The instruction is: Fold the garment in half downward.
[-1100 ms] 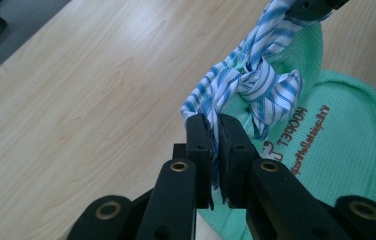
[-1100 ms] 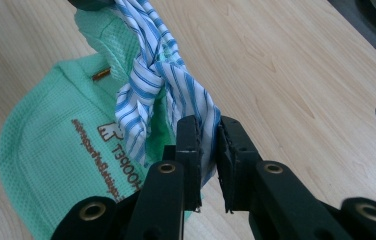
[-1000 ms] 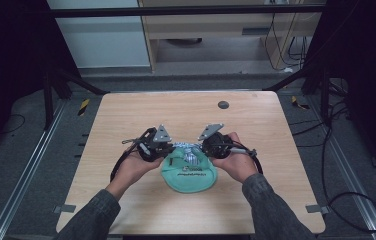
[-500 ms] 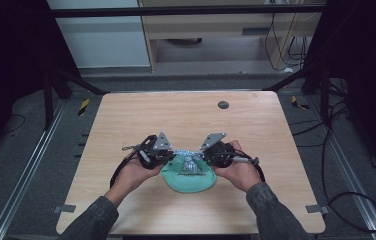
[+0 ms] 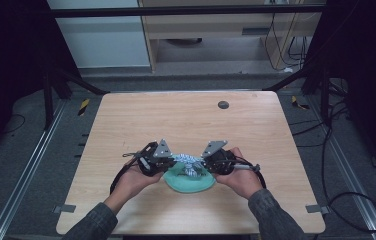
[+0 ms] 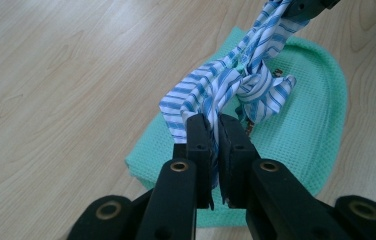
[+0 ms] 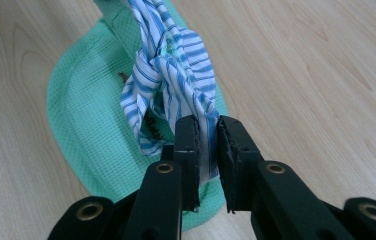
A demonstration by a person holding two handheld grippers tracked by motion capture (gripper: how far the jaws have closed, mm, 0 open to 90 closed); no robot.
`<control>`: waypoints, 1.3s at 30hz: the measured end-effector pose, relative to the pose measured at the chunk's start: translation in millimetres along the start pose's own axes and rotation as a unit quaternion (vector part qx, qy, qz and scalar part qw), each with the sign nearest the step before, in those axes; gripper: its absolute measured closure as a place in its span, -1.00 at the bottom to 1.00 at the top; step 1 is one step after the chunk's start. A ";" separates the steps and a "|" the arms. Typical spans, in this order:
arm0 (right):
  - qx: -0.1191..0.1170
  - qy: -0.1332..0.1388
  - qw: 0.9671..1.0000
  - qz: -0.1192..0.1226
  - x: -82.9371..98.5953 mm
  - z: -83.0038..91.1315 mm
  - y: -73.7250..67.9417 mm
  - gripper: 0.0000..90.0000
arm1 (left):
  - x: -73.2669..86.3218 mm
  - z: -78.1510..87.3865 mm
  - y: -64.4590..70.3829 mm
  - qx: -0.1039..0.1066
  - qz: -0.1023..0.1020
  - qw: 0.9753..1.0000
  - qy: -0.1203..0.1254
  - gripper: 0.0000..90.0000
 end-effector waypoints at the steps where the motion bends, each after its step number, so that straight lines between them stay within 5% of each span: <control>1: 0.000 -0.001 1.000 0.002 0.7 0.1 -0.9 0.75 | 1.2 0.1 1.9 0.000 0.002 1.000 0.002 0.88; 34: -0.027 -0.011 1.000 0.004 20.3 -0.9 -31.5 0.71 | 34.0 2.7 27.8 0.025 0.007 1.000 -0.012 0.86; 39: -0.029 -0.012 0.999 0.005 21.6 -1.2 -33.8 0.69 | 35.1 4.4 29.6 0.017 0.005 1.000 -0.006 0.74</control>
Point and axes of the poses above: each handheld gripper's, and its own axes: z roughly backward along the jaws, x roughly out of its underside, y roughly to its right, the point moved 6 cm from there along -z, roughly forward along the jaws, and after that the axes turned 15 degrees about y, right-handed, at the moved point
